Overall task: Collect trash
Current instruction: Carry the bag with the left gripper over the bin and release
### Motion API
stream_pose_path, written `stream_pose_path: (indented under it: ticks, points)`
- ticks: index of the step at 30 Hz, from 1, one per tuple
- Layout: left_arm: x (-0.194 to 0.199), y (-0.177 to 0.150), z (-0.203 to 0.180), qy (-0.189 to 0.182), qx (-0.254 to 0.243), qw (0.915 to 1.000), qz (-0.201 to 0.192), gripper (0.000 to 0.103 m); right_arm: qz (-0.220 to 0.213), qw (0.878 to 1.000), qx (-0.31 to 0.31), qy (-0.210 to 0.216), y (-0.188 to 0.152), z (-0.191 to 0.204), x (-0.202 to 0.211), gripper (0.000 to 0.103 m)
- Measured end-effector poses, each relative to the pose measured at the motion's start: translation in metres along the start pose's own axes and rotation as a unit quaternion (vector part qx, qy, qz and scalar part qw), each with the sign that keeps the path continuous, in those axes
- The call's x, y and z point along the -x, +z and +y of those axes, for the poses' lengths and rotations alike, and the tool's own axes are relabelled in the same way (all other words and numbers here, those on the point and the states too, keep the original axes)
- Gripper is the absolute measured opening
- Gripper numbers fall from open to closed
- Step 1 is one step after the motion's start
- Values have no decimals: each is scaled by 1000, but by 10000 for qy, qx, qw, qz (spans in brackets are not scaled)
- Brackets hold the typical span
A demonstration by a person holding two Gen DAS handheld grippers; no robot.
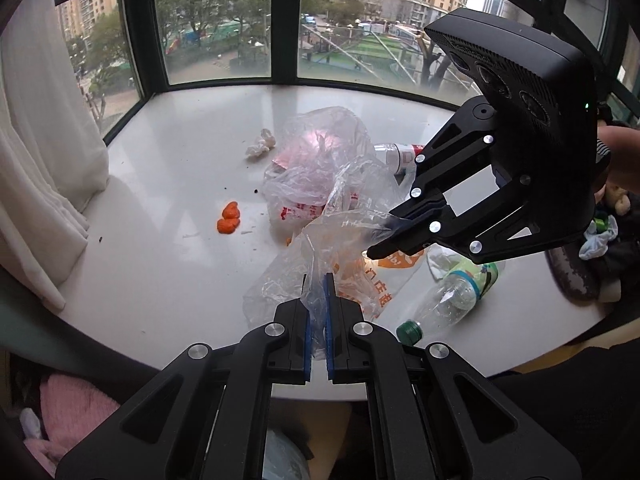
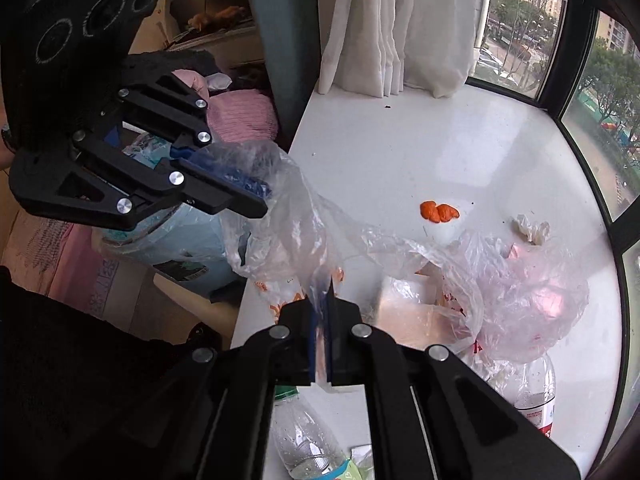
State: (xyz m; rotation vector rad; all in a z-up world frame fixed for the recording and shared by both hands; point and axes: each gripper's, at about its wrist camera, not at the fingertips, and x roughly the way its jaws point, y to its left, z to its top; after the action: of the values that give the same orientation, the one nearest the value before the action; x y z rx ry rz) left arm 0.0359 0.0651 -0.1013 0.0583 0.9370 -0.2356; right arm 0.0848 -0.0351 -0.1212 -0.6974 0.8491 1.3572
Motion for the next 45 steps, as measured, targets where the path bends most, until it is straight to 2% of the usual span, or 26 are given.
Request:
stream_pose_path:
  ticks: [9,15,21,26,33,40,45]
  points:
    - [73,-42,38,646,548,9960,-278,4,-272,9974,574,348,63,65,-8,5]
    - [121,-90,59,1173,1089,9866,-331,4,-378,9901,1063,831,99,122,-33,5]
    - [153,-146,74,1544,1598,9748,-181,4,-245,9825,1342,1268,125,175,-70,5]
    - [158,-190,78,1711,1937,9660,55,4,10,9788,1361,1531,129,207,-103,5]
    - [139,-237,86,1680,2373,9560,395,4,353,9780,1276,1613,124,234,-137,5]
    - [115,-262,93,1593,2526,9520,675,4,574,9785,1376,1423,116,244,-162,5]
    - [112,-267,96,1611,2518,9518,689,6,381,9795,1546,1236,109,242,-162,5]
